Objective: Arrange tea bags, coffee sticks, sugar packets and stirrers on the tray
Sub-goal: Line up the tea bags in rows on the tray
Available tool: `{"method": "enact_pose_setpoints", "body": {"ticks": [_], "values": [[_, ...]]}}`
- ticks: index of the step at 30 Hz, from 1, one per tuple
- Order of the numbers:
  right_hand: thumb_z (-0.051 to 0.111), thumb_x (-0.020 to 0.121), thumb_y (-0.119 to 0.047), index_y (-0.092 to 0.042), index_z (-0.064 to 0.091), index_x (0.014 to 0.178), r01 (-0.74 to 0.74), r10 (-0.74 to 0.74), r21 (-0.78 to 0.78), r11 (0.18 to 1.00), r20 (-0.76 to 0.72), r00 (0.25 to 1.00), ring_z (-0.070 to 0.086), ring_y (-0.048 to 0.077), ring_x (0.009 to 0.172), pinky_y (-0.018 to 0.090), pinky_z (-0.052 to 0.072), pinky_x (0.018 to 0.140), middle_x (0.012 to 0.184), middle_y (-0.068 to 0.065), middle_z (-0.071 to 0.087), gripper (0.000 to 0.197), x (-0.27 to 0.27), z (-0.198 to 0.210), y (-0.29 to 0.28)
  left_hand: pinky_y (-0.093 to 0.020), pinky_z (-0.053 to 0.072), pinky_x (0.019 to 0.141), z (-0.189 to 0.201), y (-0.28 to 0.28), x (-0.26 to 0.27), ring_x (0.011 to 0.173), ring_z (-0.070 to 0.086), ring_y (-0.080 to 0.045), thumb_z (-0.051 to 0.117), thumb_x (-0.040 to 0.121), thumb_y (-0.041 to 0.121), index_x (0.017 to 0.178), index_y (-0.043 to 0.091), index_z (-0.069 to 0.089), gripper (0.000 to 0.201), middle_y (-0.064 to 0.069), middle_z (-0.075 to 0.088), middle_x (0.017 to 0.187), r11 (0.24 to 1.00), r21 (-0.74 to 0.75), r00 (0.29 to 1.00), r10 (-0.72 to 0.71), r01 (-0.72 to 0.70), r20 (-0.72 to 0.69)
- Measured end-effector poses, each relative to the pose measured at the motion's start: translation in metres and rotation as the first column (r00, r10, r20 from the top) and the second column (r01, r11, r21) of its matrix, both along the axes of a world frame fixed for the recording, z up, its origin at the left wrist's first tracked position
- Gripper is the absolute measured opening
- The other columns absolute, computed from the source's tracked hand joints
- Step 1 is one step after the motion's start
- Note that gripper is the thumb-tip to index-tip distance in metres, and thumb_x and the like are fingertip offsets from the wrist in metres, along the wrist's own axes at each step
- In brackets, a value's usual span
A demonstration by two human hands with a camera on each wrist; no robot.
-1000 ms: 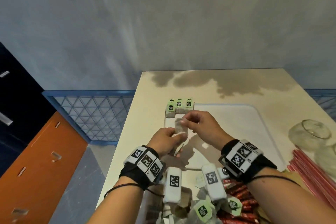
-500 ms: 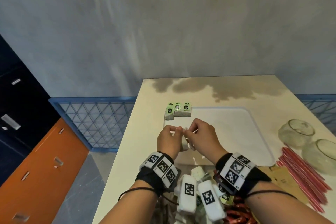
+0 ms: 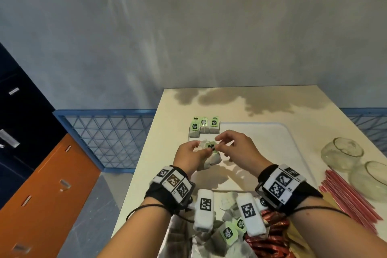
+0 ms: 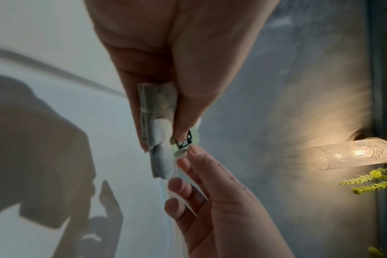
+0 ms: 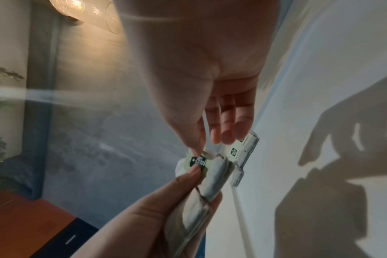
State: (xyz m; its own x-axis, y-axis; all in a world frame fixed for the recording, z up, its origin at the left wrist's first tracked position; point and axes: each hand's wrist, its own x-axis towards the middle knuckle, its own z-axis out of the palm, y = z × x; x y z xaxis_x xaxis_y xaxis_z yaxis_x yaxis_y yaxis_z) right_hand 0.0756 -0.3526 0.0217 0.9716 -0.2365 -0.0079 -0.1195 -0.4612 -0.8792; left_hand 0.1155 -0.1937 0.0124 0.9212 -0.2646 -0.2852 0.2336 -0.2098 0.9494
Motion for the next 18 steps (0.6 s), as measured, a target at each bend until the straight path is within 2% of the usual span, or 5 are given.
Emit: {"method": "enact_pose_setpoints", "body": {"ticks": [5, 9, 13, 15, 18], "values": [[0.073, 0.087, -0.017, -0.011, 0.071, 0.080, -0.063, 0.063, 0.004, 0.998, -0.082, 0.995, 0.063, 0.015, 0.063, 0.023, 0.052, 0.055, 0.071, 0.000, 0.067, 0.009, 0.020, -0.017, -0.002, -0.026, 0.050, 0.050, -0.008, 0.007, 0.016, 0.057, 0.061, -0.015, 0.073, 0.086, 0.017, 0.094, 0.011, 0.074, 0.009, -0.003, 0.068, 0.072, 1.000, 0.012, 1.000, -0.002, 0.002, -0.012], [0.074, 0.086, -0.014, -0.003, 0.073, 0.078, -0.036, 0.050, 0.066, 0.997, -0.231, 0.972, 0.061, 0.020, 0.058, 0.034, 0.053, 0.059, 0.065, 0.008, 0.066, 0.013, 0.041, -0.041, -0.009, -0.054, 0.059, 0.078, -0.017, 0.018, 0.032, 0.079, 0.070, -0.030, 0.068, 0.086, 0.019, 0.085, 0.015, 0.076, 0.009, -0.009, 0.076, 0.091, 0.992, -0.046, 0.990, 0.113, -0.117, -0.085], [0.069, 0.086, -0.002, 0.002, 0.067, 0.069, 0.083, -0.038, 0.150, 0.985, -0.284, 0.958, 0.047, 0.021, 0.047, 0.027, 0.040, 0.046, 0.055, 0.014, 0.055, 0.018, 0.068, -0.056, -0.018, -0.031, 0.057, 0.050, -0.016, 0.025, 0.044, 0.063, 0.064, -0.029, 0.063, 0.094, 0.013, 0.099, 0.002, 0.068, 0.013, -0.015, 0.069, 0.081, 0.963, -0.211, 0.977, 0.135, -0.168, -0.164], [0.067, 0.086, 0.003, 0.000, 0.065, 0.067, 0.163, -0.120, 0.169, 0.972, -0.239, 0.964, 0.048, 0.016, 0.052, 0.023, 0.040, 0.046, 0.059, 0.009, 0.055, 0.019, 0.084, -0.057, -0.017, -0.027, 0.052, 0.047, -0.022, 0.027, 0.053, 0.054, 0.059, -0.026, 0.059, 0.097, 0.014, 0.105, -0.001, 0.064, 0.018, -0.017, 0.064, 0.077, 0.955, -0.236, 0.976, 0.141, -0.177, -0.165], [0.070, 0.085, -0.003, -0.001, 0.069, 0.075, 0.170, -0.170, -0.017, 0.985, -0.169, 0.971, 0.052, 0.009, 0.064, 0.008, 0.040, 0.050, 0.071, 0.003, 0.060, 0.011, 0.111, -0.056, -0.016, -0.031, 0.051, 0.050, -0.031, 0.031, 0.065, 0.051, 0.056, -0.024, 0.054, 0.099, 0.012, 0.103, -0.004, 0.061, 0.018, -0.016, 0.063, 0.076, 0.954, -0.227, 0.967, 0.147, -0.195, -0.210]]}}
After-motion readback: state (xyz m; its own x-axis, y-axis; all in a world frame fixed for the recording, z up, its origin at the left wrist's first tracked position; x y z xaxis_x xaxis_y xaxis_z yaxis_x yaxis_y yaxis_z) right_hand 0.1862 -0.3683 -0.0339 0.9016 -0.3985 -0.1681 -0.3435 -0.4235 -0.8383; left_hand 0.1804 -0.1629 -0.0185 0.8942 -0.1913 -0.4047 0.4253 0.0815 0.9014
